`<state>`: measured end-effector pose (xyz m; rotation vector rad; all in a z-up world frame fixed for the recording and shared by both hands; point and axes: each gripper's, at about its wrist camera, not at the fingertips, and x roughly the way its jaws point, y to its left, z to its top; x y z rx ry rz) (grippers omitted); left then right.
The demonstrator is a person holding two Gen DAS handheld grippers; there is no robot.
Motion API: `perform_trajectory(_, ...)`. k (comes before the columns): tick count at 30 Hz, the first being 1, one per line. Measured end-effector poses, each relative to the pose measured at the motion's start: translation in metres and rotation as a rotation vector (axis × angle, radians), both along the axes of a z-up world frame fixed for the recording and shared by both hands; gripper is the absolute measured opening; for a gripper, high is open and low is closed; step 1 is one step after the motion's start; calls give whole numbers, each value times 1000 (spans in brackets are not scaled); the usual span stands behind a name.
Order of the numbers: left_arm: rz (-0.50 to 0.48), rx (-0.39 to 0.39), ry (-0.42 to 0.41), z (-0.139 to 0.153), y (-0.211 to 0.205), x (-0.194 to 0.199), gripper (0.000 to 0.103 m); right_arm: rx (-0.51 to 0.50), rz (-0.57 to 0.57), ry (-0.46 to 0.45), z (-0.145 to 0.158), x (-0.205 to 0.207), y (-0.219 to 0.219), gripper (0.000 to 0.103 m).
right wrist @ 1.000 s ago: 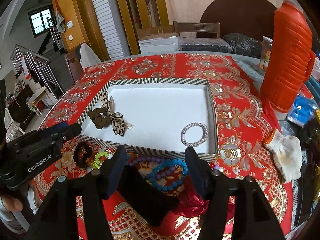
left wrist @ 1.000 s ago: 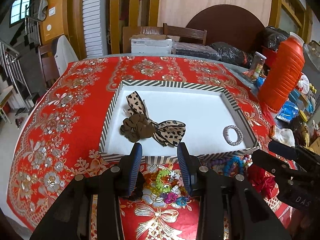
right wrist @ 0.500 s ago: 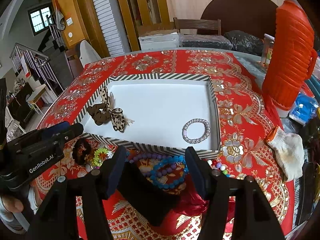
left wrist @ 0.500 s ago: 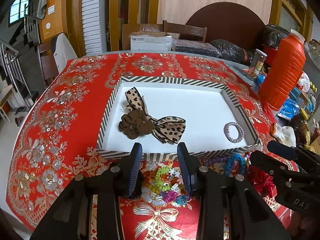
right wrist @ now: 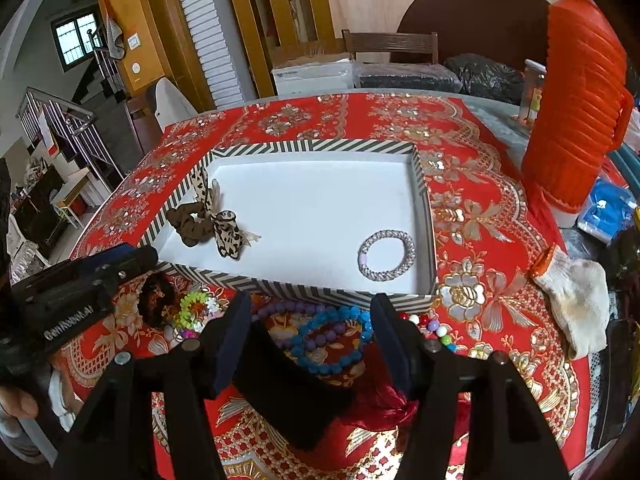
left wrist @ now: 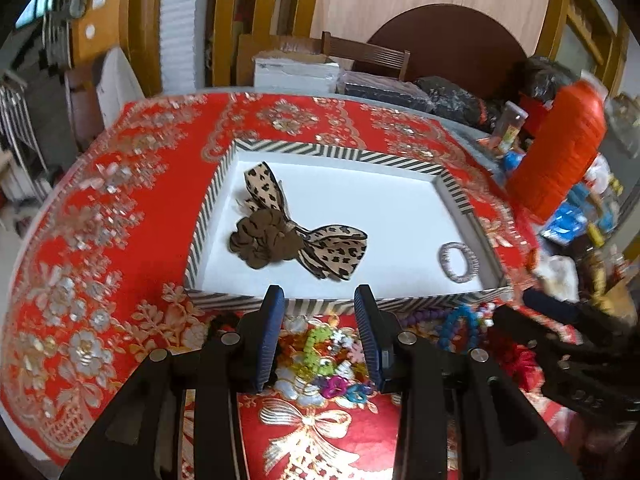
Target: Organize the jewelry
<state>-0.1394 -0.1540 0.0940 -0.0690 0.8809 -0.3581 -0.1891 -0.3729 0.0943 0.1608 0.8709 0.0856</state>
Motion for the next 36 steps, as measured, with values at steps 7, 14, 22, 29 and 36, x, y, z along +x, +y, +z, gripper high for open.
perform_trajectory(7, 16, -137, 132, -8, 43, 13, 28, 29, 103, 48, -17, -6, 2, 64)
perform_trajectory(14, 57, -158, 216, -32, 65, 16, 28, 48, 158, 84, -35, -20, 1, 64)
perform_trajectory(22, 100, 1, 200, -55, 64, 17, 28, 37, 235, 87, -39, -26, 6, 64)
perform_trajectory(29, 106, 43, 236, -71, 61, 26, 28, -85, 375, 76, -49, -22, 40, 64)
perform_trajectory(36, 115, 67, 204, -73, 55, 26, 27, -130, 384, 54, -58, -22, 48, 14)
